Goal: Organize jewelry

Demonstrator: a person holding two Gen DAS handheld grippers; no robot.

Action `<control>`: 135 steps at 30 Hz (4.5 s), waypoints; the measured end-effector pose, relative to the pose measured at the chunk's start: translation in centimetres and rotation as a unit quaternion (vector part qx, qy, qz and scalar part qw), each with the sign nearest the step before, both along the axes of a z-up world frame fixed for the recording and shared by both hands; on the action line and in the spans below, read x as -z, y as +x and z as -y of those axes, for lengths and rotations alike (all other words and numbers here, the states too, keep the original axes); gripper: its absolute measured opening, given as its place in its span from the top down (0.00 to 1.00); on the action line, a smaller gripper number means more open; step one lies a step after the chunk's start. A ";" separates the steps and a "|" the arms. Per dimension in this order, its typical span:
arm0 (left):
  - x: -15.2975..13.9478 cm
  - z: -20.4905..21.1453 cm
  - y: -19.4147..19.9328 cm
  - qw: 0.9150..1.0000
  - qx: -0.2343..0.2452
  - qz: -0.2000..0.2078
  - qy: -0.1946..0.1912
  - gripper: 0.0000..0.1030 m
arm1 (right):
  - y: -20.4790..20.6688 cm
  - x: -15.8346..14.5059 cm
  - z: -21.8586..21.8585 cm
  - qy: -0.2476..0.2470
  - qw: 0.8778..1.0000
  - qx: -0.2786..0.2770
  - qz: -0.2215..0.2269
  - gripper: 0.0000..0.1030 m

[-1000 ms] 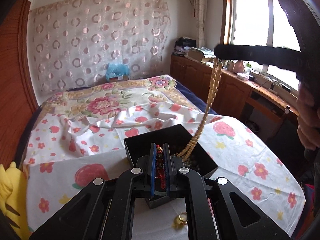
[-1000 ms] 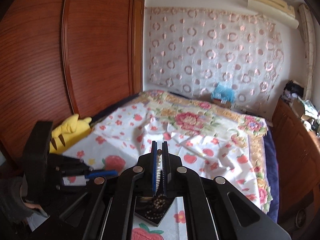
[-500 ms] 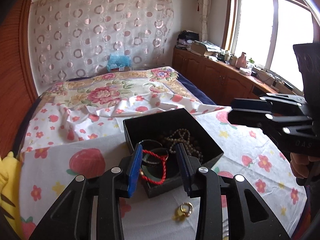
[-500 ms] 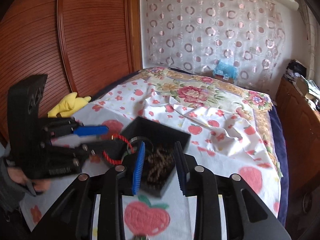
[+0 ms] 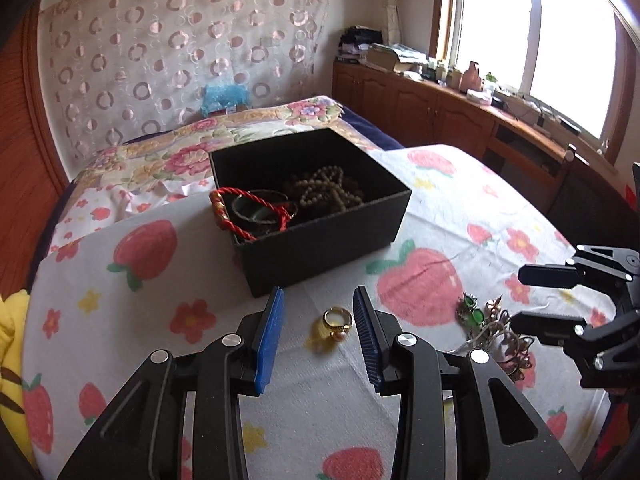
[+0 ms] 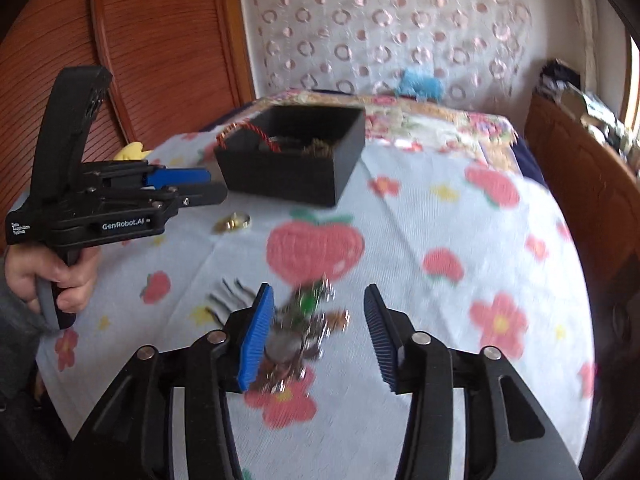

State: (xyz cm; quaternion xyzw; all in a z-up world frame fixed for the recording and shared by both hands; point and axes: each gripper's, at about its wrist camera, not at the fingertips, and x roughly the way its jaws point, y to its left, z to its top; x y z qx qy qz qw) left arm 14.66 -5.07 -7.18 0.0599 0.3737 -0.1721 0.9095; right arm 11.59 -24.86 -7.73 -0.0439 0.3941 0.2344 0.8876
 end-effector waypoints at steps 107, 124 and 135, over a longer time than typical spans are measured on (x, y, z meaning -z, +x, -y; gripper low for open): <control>0.1 7.1 -0.4 0.996 0.088 -0.023 0.003 0.67 | 2.3 1.8 1.7 -0.064 0.997 -0.053 -0.001 0.84; 2.9 11.0 -2.0 0.990 0.121 -0.050 0.054 0.72 | 2.2 0.8 5.6 -0.035 0.999 -0.004 0.009 0.84; 1.3 8.4 -1.9 0.994 0.095 -0.038 0.026 0.90 | 3.1 -0.7 4.6 -0.036 0.999 -0.019 0.023 0.84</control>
